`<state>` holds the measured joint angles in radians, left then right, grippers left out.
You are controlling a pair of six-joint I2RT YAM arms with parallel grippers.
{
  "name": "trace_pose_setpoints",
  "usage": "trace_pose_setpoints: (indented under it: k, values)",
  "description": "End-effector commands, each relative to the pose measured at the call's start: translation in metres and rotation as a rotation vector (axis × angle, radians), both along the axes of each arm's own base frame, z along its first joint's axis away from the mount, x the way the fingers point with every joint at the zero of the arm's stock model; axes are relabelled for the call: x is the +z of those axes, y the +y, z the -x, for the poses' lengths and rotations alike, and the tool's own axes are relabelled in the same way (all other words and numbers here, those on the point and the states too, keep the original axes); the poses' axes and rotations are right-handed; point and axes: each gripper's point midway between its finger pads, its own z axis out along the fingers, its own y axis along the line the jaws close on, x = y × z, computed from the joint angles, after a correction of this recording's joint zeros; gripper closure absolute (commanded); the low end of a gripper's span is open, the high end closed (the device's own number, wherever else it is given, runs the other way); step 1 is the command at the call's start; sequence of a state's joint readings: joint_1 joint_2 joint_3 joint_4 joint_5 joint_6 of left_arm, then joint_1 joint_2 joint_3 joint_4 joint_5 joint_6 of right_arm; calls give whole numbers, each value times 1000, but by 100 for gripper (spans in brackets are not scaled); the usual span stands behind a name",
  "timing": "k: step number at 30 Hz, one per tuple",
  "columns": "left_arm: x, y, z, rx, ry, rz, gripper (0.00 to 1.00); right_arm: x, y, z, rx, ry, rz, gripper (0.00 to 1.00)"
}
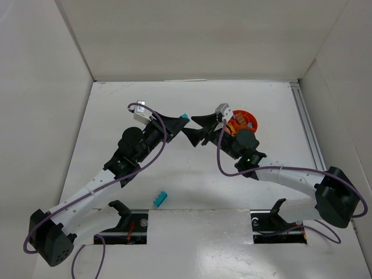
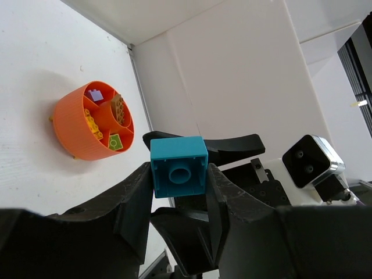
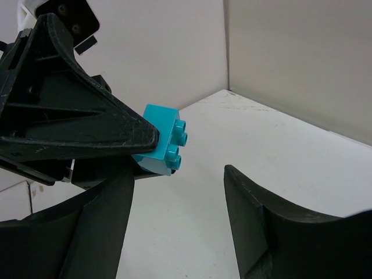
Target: Sort the legos into containers by color
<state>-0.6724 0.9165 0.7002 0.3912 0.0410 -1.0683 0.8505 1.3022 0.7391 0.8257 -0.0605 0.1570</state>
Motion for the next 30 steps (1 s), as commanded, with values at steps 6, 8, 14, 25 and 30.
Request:
trace_pose_setpoints:
  k: [6, 8, 14, 25, 30]
  values:
    - [23, -1, 16, -42, -47, 49, 85, 68, -3, 12, 30, -132, -45, 31]
    - [23, -2, 18, -51, -47, 48, 85, 65, -2, 11, 31, -124, -36, 31]
    - [30, -5, 23, -85, -72, 64, 85, 58, 10, 3, 42, -105, -11, 30]
    - [24, -10, 26, -119, -56, 73, 85, 82, 12, -1, 42, -136, -218, 52]
    - [20, -12, 26, -127, -41, 48, 83, 82, 12, -4, 33, -125, -211, 85]
